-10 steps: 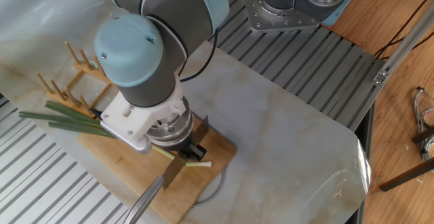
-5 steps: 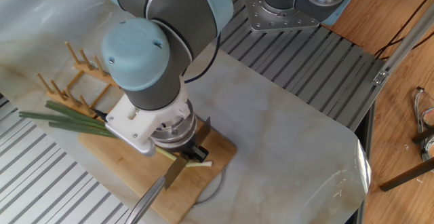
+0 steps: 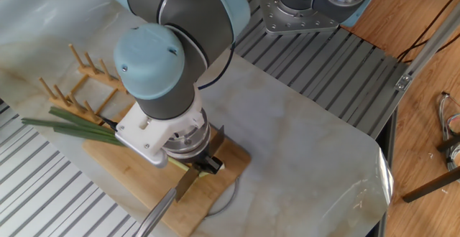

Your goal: Chop the green garlic

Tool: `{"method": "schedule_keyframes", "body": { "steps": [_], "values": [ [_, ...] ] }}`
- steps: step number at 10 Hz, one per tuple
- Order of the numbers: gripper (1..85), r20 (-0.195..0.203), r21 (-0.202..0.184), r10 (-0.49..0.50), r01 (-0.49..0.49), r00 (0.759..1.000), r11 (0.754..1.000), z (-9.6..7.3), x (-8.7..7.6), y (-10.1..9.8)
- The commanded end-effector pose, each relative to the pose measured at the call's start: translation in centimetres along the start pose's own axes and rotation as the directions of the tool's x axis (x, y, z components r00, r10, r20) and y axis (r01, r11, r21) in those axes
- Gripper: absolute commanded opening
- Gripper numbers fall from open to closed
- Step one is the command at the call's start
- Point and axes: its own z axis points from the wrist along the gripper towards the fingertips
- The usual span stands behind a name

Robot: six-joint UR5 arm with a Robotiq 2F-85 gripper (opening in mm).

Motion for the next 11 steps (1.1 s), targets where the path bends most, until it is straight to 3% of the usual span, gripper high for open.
{"method": "schedule_keyframes", "body": {
  "steps": [1,3,4,7,8,11],
  "values": [
    [1.3,0.002,0.004,0.001,-0.001,1.0,1.0,0.4,-0.2,-0.2],
    [1.3,0.0,0.019,0.002,-0.002,1.0,1.0,1.0,-0.1,-0.5],
    [1.3,-0.02,0.034,-0.005,0.006,1.0,0.999,0.6,0.4,-0.8],
    [1.3,-0.062,0.01,-0.011,0.011,0.998,1.0,-1.6,1.7,-1.0],
    [1.3,-0.037,0.011,-0.002,0.003,0.999,1.0,-0.8,1.2,-0.6],
    [1.3,-0.019,0.019,0.006,-0.005,1.0,1.0,0.8,0.7,-0.7]
  ]
}}
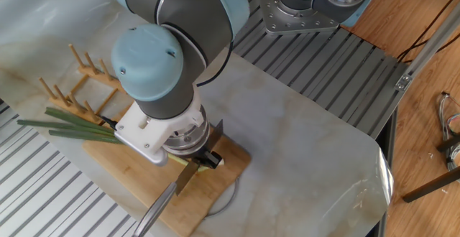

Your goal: Chop the green garlic

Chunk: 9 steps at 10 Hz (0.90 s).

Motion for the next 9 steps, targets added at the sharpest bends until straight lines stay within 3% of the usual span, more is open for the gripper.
{"method": "schedule_keyframes", "body": {
  "steps": [1,6,9],
  "values": [
    [1.3,0.012,-0.014,0.01,-0.01,1.0,1.0,0.7,-0.2,0.4],
    [1.3,0.009,-0.047,-0.004,0.005,1.0,0.999,-1.7,-0.3,0.4],
    [1.3,0.031,-0.036,0.002,-0.001,1.0,0.999,-1.0,-1.1,0.2]
  ]
}}
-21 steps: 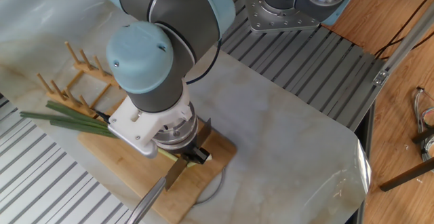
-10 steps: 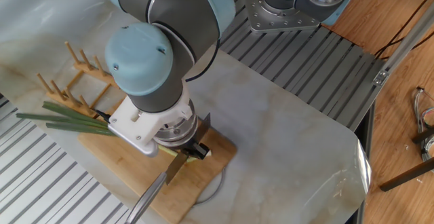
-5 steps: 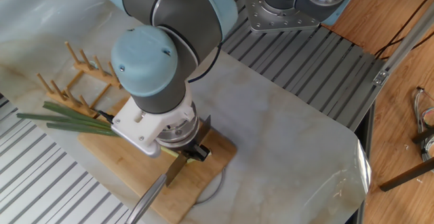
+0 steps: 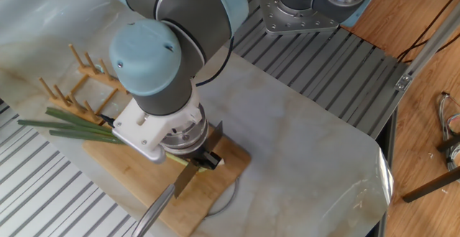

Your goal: Chop the green garlic

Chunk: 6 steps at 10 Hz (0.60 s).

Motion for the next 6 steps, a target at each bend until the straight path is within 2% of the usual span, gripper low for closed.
{"method": "schedule_keyframes", "body": {
  "steps": [1,3,6],
  "values": [
    [1.3,0.007,-0.014,0.009,-0.009,1.0,1.0,-0.2,-0.3,0.2],
    [1.3,0.003,0.004,0.015,-0.015,1.0,1.0,0.2,-0.3,-0.1],
    [1.3,0.012,0.008,0.018,-0.018,1.0,1.0,1.1,-0.7,0.0]
  ]
}}
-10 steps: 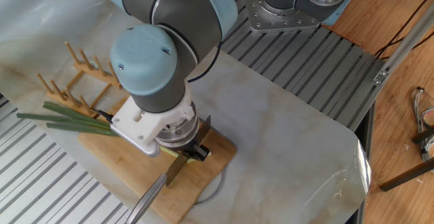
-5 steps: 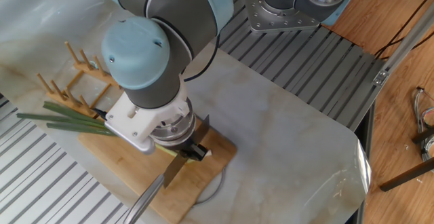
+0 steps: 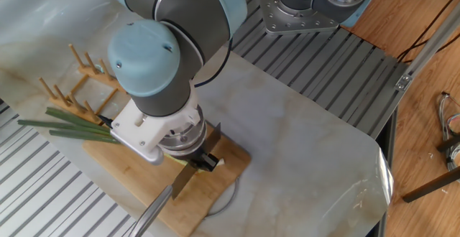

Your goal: Chop the green garlic

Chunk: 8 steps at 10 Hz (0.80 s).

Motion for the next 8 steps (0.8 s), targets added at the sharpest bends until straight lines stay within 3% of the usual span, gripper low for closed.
{"method": "schedule_keyframes", "body": {
  "steps": [1,3,6,8],
  "values": [
    [1.3,0.01,-0.007,0.009,-0.008,1.0,1.0,0.7,-0.4,0.3],
    [1.3,0.021,-0.007,0.01,-0.01,1.0,1.0,0.8,-0.8,0.6],
    [1.3,0.013,-0.023,-0.011,0.011,1.0,1.0,-1.2,-1.2,-0.1],
    [1.3,0.027,-0.011,0.007,-0.006,1.0,1.0,-0.7,-1.4,0.2]
  ]
}}
